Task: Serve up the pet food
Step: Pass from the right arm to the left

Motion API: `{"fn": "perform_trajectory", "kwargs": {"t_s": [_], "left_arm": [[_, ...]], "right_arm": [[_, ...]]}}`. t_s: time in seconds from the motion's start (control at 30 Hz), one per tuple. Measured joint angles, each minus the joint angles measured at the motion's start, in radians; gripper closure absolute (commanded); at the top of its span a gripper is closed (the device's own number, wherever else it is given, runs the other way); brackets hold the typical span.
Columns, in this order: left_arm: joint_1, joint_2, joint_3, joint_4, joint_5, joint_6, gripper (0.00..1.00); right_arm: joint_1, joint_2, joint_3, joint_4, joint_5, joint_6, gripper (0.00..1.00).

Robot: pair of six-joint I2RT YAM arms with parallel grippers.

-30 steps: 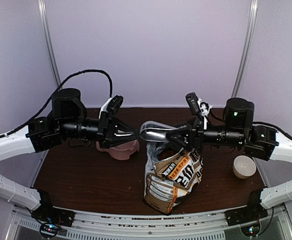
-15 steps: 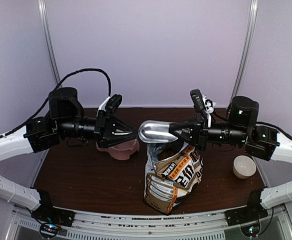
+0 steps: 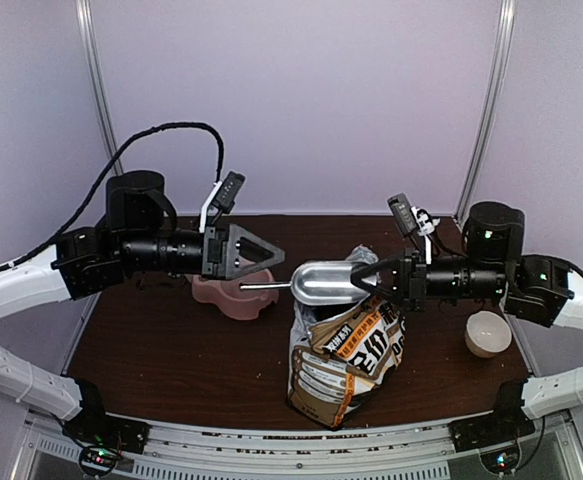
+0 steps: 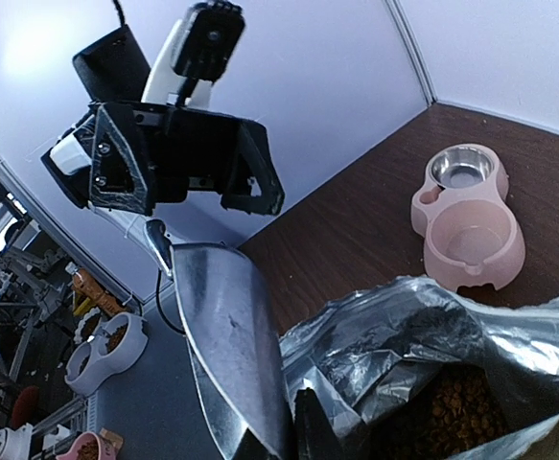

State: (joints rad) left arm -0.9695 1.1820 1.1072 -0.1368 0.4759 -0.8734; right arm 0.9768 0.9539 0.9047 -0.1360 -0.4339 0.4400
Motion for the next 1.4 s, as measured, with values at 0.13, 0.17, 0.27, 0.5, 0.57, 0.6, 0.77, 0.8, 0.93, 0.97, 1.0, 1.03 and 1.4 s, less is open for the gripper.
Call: {"fn": "perform_trajectory", "kwargs": {"t_s": [0.13, 0.17, 0.27, 0.5, 0.57, 0.6, 0.77, 0.8, 0.93, 0.97, 1.0, 1.03, 1.4], "left_arm": [[-0.008, -0.031, -0.035, 0.047, -0.085, 0.138, 0.16], [-0.011, -0.05, -0.061, 0.071, -0.107, 0.17, 0.16], [-0.019, -0.083, -0.104, 0.1, -0.157, 0.228, 0.14], [-0.022, -0.082, -0.104, 0.109, -0.238, 0.254, 0.09], [-0.022, -0.077, -0.104, 0.11, -0.237, 0.252, 0.1], [-0.022, -0.074, -0.104, 0.11, -0.233, 0.25, 0.1], [-0.022, -0.061, -0.093, 0.111, -0.173, 0.233, 0.15], [-0.022, -0.058, -0.091, 0.111, -0.167, 0.231, 0.15], [-0.022, -0.05, -0.056, 0.109, -0.108, 0.196, 0.17], [-0.022, -0.05, -0.048, 0.109, -0.097, 0.186, 0.17], [-0.022, -0.05, -0.04, 0.109, -0.09, 0.179, 0.18], [-0.022, -0.05, -0.031, 0.109, -0.084, 0.169, 0.18], [-0.022, -0.049, 0.038, 0.018, -0.053, 0.088, 0.21]], "right_arm": [[0.0, -0.008, 0.0, -0.06, 0.026, 0.083, 1.0], [0.0, -0.012, 0.0, -0.069, 0.032, 0.106, 1.0], [0.0, -0.023, 0.006, -0.103, 0.05, 0.155, 1.0], [0.0, -0.011, 0.05, -0.173, 0.078, 0.212, 1.0], [0.0, 0.011, 0.088, -0.192, 0.08, 0.22, 1.0], [0.0, 0.024, 0.106, -0.196, 0.081, 0.222, 1.0], [0.004, 0.089, 0.212, -0.238, 0.103, 0.241, 1.0], [0.005, 0.102, 0.231, -0.247, 0.108, 0.245, 1.0], [0.03, 0.173, 0.316, -0.301, 0.145, 0.26, 1.0], [0.039, 0.185, 0.326, -0.31, 0.153, 0.266, 1.0], [0.048, 0.198, 0.337, -0.326, 0.163, 0.274, 1.0], [0.054, 0.206, 0.342, -0.335, 0.169, 0.282, 1.0], [0.095, 0.222, 0.407, -0.399, 0.206, 0.335, 1.0]]}}
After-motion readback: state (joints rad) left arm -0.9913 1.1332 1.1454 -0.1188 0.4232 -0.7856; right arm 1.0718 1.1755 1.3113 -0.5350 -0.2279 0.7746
